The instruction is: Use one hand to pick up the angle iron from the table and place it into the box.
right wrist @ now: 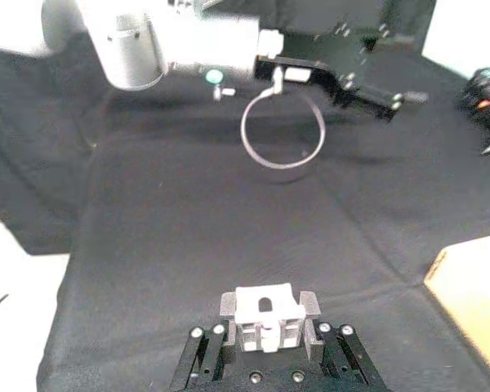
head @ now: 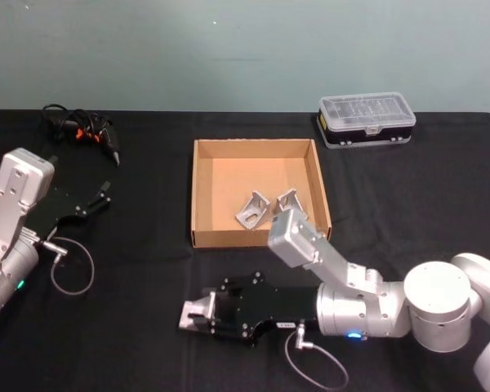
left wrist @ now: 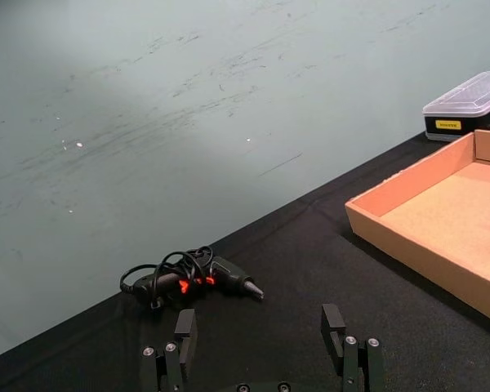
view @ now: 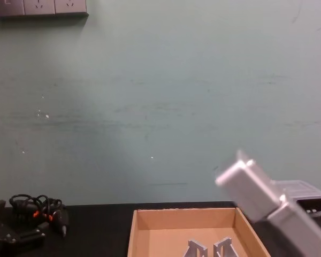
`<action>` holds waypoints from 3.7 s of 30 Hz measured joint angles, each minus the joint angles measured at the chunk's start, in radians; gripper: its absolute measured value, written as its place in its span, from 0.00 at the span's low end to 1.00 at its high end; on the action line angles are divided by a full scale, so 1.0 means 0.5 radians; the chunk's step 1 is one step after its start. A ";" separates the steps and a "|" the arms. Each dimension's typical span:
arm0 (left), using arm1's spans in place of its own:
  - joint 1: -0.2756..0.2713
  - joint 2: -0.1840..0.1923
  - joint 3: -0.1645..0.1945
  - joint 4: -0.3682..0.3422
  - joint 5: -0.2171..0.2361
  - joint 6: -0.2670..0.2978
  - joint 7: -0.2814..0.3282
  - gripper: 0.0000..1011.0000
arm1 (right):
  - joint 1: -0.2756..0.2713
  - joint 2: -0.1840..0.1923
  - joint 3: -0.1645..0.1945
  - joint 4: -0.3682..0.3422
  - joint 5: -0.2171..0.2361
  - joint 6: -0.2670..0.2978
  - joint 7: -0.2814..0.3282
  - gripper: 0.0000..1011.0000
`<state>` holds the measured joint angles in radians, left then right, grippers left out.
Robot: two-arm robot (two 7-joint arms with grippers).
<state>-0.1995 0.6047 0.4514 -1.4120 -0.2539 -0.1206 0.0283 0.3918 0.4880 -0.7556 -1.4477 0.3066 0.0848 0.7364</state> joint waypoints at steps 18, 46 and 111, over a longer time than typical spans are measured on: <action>0.000 0.000 0.000 0.000 0.000 0.000 0.000 0.99 | -0.139 0.169 0.385 -0.295 0.205 0.025 -0.281 0.45; 0.000 0.000 0.000 0.000 0.000 0.000 0.000 0.99 | 0.236 -0.259 0.510 0.409 0.089 0.219 -0.586 0.45; 0.000 0.000 0.000 0.000 0.000 0.000 0.000 0.99 | 0.297 -0.465 0.618 0.689 -0.285 -0.030 -0.632 0.99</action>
<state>-0.1996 0.6047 0.4514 -1.4120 -0.2539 -0.1205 0.0283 0.5404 0.2556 -0.4468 -1.1030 0.1642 0.0698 0.4203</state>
